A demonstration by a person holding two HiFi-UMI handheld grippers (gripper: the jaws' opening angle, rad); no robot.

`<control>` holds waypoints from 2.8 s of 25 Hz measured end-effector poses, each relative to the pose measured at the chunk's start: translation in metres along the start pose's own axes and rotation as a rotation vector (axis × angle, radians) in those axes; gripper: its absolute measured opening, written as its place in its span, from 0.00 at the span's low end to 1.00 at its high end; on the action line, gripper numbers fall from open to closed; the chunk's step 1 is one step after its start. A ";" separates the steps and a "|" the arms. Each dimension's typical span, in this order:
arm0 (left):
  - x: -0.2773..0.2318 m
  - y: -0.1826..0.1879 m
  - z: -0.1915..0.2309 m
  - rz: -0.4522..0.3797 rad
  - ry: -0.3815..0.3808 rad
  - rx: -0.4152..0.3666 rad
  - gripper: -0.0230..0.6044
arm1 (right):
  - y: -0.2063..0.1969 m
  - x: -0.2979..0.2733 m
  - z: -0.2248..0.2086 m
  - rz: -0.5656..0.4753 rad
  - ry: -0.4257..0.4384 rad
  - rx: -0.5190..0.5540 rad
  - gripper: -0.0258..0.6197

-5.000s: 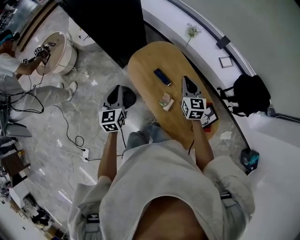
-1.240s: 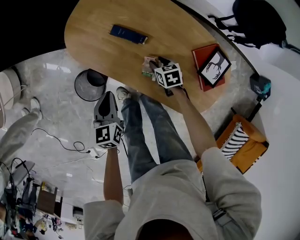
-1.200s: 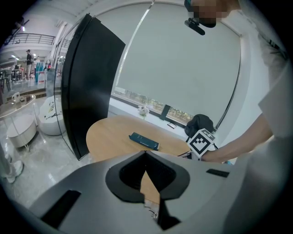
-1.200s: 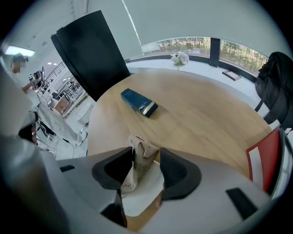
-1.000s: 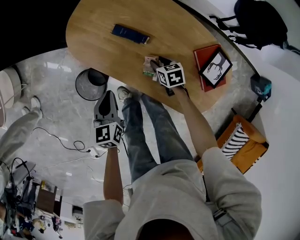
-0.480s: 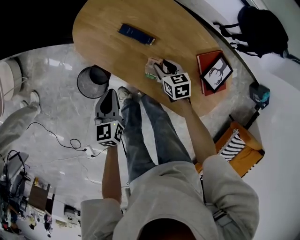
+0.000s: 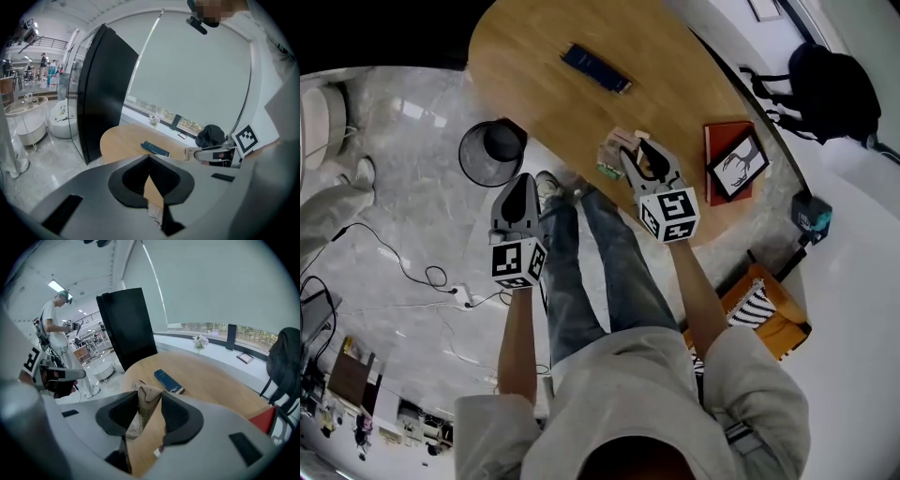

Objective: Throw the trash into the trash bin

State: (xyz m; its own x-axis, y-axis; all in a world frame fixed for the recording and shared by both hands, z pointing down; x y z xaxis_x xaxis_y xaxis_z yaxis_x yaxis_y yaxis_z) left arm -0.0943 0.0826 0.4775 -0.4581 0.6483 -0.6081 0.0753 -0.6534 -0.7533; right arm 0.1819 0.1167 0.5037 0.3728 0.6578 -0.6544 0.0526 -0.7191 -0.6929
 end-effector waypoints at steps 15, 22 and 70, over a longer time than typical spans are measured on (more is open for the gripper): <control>0.041 -0.018 0.052 -0.054 0.155 0.114 0.07 | 0.017 -0.032 0.069 0.047 0.179 0.176 0.31; 0.077 -0.035 0.089 -0.083 0.264 0.181 0.07 | 0.019 -0.079 0.118 0.107 0.294 0.263 0.31; 0.114 -0.053 0.141 -0.099 0.358 0.229 0.07 | 0.000 -0.207 0.209 0.210 0.432 0.327 0.09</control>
State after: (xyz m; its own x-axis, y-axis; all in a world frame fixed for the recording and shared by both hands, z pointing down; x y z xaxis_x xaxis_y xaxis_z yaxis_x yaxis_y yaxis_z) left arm -0.2756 0.1356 0.4831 -0.1143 0.7806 -0.6145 -0.1701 -0.6248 -0.7621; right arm -0.0892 0.0270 0.5761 0.6923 0.3082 -0.6525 -0.3264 -0.6727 -0.6640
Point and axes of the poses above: the fingertips, and each gripper's own axes: x backward along the fingers, z to its left, y out of its top, the point moved 9 cm from there along x, backward along the fingers, and after that the axes turned 6 degrees about y, right-handed, at the moved point
